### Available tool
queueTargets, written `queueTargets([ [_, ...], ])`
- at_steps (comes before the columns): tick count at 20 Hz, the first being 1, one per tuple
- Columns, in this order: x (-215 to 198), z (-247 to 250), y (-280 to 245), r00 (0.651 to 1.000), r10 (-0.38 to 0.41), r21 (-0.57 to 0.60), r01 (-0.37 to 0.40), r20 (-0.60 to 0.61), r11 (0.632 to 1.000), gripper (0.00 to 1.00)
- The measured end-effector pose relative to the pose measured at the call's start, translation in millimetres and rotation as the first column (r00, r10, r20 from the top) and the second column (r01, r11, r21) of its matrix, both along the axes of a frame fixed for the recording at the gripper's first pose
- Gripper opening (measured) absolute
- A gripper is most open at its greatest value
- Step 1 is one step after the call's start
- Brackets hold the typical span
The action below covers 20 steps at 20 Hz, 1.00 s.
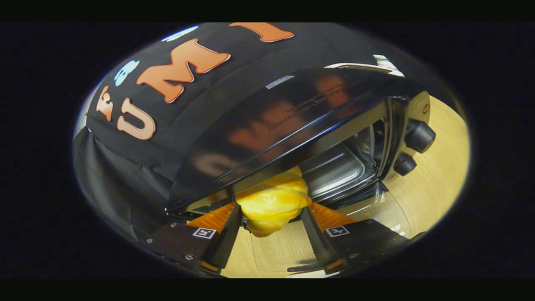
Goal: Open the toaster oven, put the food inside, and close the toaster oven door.
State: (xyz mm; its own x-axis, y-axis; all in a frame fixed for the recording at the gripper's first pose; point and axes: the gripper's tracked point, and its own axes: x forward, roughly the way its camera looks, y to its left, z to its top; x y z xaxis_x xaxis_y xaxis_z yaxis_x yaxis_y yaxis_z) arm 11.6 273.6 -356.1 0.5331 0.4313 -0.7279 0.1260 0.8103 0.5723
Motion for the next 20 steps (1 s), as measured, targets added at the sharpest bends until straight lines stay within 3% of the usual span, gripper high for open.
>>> queueTargets([
  [5,10,2,7,0.997,-0.027,-0.03,0.029,0.071,0.999,0.84],
  [10,2,8,6,0.996,-0.051,0.032,0.048,0.069,0.998,0.89],
  [20,-81,41,-24,0.991,0.029,0.077,-0.04,0.128,0.996,0.97],
])
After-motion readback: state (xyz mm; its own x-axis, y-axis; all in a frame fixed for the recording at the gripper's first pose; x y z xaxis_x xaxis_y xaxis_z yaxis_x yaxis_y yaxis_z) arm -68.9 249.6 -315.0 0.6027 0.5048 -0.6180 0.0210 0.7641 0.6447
